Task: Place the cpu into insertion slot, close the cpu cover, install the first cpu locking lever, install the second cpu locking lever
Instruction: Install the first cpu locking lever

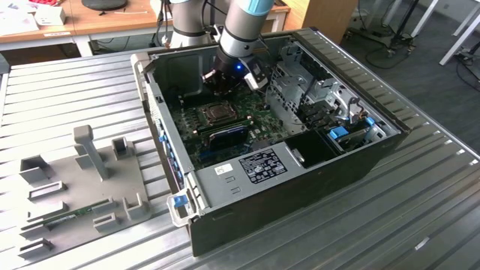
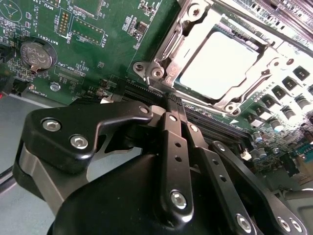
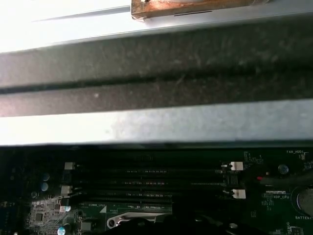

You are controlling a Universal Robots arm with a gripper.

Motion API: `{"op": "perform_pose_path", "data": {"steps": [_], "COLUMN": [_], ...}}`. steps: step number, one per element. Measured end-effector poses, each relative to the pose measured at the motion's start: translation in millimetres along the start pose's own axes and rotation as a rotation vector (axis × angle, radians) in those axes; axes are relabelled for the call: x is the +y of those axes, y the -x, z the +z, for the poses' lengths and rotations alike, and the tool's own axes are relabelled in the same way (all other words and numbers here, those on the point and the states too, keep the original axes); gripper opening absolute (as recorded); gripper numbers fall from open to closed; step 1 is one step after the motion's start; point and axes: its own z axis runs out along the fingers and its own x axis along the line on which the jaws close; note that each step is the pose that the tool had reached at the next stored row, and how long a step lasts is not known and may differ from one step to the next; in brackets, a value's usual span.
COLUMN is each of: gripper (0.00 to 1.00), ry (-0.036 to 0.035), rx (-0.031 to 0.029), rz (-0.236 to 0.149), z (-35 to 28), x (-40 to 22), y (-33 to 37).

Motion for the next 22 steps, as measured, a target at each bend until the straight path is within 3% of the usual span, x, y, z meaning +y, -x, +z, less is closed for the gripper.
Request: {"op": "perform_pose_path", "data": {"steps": [22], "gripper": [0.10], "ry": [-0.0002], "rx": [0.0000], "rz": [0.000], "z": [1.8], "x": [-1.3], "y": [0.3]}}
